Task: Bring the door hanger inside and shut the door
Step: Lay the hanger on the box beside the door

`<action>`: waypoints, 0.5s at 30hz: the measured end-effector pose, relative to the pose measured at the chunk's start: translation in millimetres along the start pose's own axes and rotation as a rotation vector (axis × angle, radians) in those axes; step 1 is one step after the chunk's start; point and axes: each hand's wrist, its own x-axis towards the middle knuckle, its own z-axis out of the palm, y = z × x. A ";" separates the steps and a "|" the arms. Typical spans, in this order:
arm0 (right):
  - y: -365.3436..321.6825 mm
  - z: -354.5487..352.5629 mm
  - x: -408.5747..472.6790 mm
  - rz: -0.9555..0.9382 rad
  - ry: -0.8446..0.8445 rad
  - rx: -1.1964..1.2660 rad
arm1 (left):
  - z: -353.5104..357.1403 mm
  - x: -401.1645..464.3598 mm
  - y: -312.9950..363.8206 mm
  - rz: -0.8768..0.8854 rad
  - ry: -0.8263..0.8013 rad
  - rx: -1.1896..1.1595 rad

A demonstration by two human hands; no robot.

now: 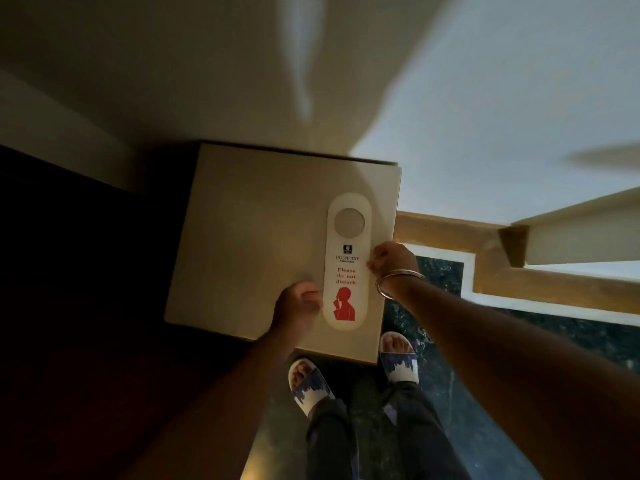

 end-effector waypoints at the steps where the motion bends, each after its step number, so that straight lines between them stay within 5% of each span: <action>1: 3.5 2.8 1.9 -0.017 0.011 -0.021 | 0.0 5.0 -2.5 0.022 0.005 0.035; 8: -2.5 -17.4 -61.6 -0.160 -0.044 -0.126 | -30.7 -38.7 9.4 0.119 -0.015 0.334; 15: -61.0 -75.7 -162.8 -0.529 0.051 -0.394 | -125.2 -137.4 70.0 0.386 0.101 1.222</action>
